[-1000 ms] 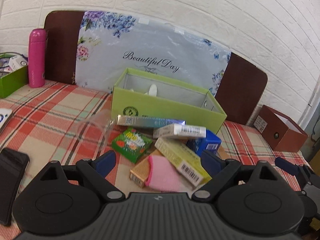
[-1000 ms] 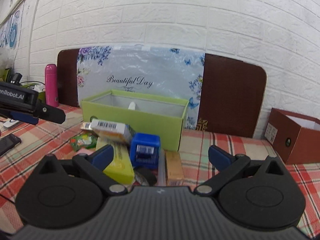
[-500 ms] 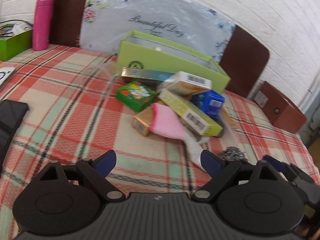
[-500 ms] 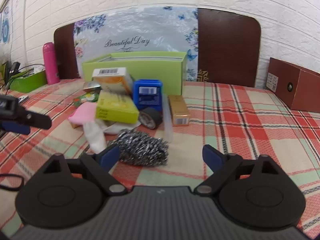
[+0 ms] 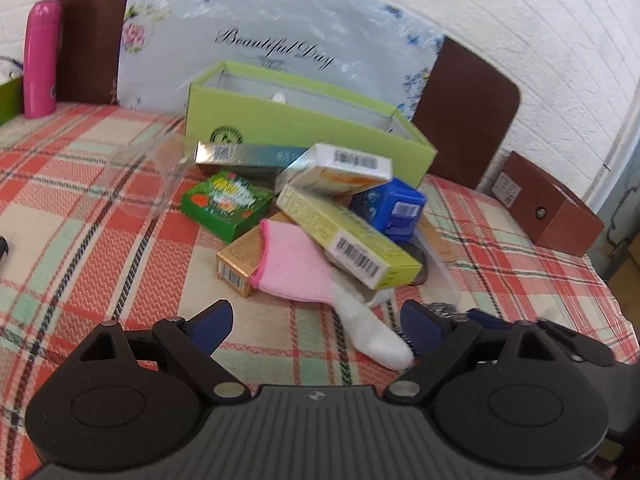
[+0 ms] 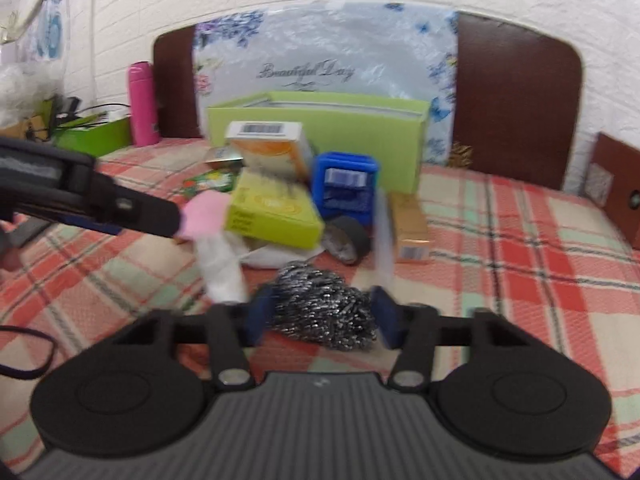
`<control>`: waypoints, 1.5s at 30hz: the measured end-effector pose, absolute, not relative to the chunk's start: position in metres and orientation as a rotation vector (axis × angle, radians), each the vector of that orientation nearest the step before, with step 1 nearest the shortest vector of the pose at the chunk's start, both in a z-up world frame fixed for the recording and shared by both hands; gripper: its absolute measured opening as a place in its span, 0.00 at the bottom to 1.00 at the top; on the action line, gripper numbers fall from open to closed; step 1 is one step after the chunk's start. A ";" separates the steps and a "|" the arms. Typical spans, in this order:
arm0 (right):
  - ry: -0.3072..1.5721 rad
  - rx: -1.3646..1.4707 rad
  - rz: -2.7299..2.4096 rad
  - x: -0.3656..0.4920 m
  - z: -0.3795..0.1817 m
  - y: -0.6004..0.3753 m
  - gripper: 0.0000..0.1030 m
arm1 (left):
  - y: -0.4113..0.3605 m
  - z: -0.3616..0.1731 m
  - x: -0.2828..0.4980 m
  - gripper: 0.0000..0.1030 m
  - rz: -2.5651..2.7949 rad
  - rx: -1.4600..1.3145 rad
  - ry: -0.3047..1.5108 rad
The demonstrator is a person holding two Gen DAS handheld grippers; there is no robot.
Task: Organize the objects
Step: 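Grasp the pink-cuffed glove with the left tool while the right tool grasps the steel scouring pad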
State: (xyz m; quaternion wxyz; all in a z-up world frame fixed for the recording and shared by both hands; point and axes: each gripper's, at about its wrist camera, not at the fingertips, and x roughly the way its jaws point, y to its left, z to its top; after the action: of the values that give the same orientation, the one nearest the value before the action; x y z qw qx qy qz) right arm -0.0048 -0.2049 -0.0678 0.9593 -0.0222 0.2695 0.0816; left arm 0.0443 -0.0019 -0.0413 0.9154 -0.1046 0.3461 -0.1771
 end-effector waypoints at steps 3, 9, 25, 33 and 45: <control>0.537 -0.061 0.161 -0.015 -0.064 -0.205 0.42 | -0.003 -0.049 0.059 0.88 -0.371 -0.263 0.753; 0.555 -0.004 0.122 -0.036 -0.065 -0.218 0.42 | -0.012 -0.052 0.080 0.50 -0.456 -0.339 0.770; 0.537 0.033 0.151 -0.029 -0.055 -0.216 0.35 | 0.054 -0.042 0.007 0.26 -0.387 -0.186 0.791; 0.569 0.024 0.135 -0.030 -0.060 -0.211 0.59 | 0.049 -0.047 0.024 0.81 -0.304 -0.157 0.729; 0.580 0.012 0.122 -0.016 -0.067 -0.203 0.64 | 0.010 -0.062 0.036 0.48 -0.379 -0.003 0.744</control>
State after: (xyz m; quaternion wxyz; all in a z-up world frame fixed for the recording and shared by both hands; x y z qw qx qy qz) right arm -0.0162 -0.2029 -0.0669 0.9564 0.0057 0.2857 0.0600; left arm 0.0360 0.0101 -0.0622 0.9141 -0.0014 0.3614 -0.1838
